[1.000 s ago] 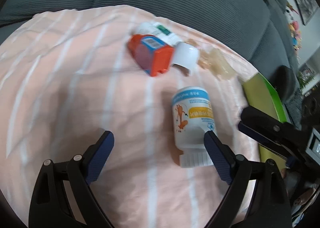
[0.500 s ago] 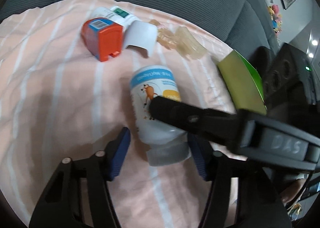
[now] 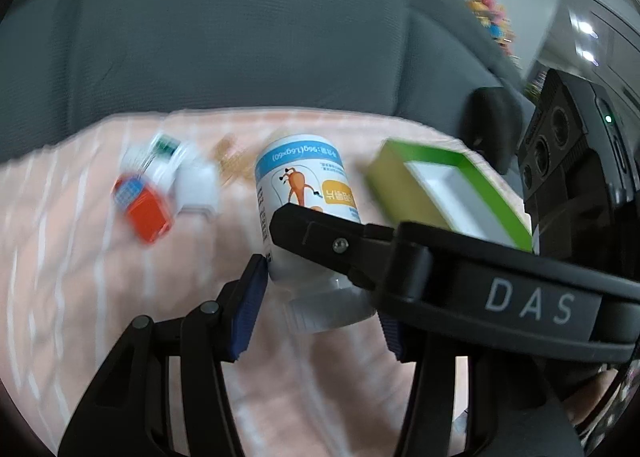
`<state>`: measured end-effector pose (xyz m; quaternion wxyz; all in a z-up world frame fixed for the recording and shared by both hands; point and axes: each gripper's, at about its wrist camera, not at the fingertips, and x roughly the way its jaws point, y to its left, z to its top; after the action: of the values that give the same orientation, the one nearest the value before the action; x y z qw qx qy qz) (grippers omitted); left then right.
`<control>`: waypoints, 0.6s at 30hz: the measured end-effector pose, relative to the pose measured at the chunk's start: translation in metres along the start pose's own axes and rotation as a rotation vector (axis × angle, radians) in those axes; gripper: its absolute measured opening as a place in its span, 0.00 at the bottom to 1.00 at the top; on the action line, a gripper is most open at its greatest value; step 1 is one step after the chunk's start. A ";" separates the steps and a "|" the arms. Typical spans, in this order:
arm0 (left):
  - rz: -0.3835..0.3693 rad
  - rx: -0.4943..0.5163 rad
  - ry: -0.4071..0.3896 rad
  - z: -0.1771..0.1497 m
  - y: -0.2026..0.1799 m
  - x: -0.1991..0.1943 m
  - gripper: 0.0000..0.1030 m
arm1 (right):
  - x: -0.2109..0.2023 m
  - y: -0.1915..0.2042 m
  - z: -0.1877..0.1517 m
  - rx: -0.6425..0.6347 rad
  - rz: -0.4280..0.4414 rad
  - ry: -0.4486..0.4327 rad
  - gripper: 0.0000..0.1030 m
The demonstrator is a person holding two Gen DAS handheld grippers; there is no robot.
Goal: Organize rigid objects
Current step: 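Carry the bottle into the green-rimmed white box and open the right gripper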
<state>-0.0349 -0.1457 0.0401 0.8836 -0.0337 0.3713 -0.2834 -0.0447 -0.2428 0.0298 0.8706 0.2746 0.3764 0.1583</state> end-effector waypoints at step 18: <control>-0.224 0.243 0.097 0.021 -0.120 0.066 0.50 | -0.126 -0.104 0.010 0.246 -0.131 -0.279 0.54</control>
<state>-0.0404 -0.2839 0.0457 0.8251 0.0461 0.3704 -0.4241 -0.1139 -0.3907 0.0451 0.8827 0.3729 0.2854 0.0146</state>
